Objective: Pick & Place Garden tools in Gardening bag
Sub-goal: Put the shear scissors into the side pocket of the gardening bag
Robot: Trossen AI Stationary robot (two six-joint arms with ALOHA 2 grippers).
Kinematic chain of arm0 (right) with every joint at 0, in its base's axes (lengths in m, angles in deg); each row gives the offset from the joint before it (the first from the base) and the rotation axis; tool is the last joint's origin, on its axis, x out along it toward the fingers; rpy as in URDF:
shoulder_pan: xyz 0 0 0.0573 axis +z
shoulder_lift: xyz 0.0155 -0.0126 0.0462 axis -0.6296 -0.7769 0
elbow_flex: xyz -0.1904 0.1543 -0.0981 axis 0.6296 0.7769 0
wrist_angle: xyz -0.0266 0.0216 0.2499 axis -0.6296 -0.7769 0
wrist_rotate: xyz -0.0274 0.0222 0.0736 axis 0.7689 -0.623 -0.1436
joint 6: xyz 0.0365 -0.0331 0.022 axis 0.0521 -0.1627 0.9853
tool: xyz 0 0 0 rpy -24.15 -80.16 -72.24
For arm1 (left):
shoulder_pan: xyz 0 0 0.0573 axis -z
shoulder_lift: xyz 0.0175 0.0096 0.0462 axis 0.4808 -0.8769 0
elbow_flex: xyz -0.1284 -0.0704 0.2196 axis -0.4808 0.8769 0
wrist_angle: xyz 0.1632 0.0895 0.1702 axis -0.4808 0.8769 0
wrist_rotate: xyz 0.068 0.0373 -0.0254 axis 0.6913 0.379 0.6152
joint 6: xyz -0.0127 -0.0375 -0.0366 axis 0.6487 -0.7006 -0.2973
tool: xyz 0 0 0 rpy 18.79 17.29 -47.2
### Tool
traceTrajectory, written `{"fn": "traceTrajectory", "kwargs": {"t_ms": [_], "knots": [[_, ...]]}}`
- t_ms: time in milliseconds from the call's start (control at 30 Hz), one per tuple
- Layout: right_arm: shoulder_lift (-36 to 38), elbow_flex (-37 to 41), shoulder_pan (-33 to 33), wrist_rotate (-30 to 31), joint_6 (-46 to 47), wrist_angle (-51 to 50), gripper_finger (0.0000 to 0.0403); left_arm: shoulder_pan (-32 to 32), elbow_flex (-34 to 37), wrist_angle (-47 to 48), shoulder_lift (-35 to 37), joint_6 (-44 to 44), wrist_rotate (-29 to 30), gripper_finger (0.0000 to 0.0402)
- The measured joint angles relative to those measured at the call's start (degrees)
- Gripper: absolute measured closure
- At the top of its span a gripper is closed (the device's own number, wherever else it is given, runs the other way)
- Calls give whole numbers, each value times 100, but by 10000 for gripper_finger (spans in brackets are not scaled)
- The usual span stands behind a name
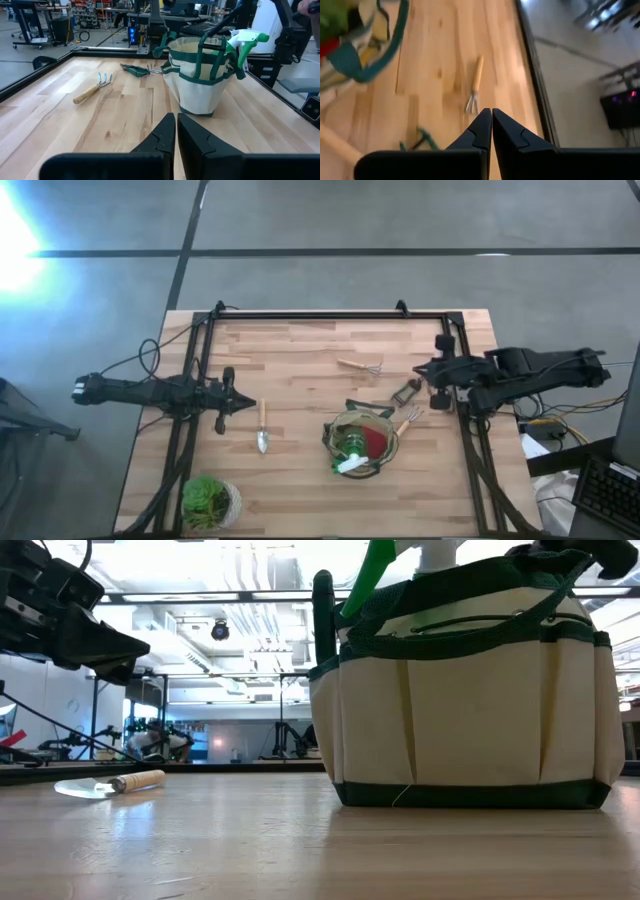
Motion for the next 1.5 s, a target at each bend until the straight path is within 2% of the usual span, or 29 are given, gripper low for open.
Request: {"fn": "traceTrajectory", "kwargs": {"t_ms": [167, 400, 533, 633, 800, 933, 1133, 1500], "knots": [[-519, -272, -187, 44, 2, -410, 380, 0, 0, 0, -2, 0, 0, 378], [-949, -168, -609, 463, -203, -401, 303, 0, 0, 0, -2, 0, 0, 378], [-1053, -2, -843, 450, -550, -371, 266, 0, 0, 0, 0, 0, 0, 378], [-1092, 148, -991, 211, -969, -305, 257, 0, 0, 0, 0, 0, 0, 378], [-1111, 380, -1371, -708, -1358, -26, 262, 0, 0, 0, 0, 0, 0, 378], [-1238, 461, -1736, -1171, -1476, -12, 277, 0, 0, 0, -1, 0, 0, 378], [-1675, 490, -2124, -2156, -1643, 127, 295, 0, 0, 0, 0, 0, 0, 378], [-2772, 498, -2158, -2524, -2007, 192, 310, -1, 0, 0, 0, 0, -1, 378]]}}
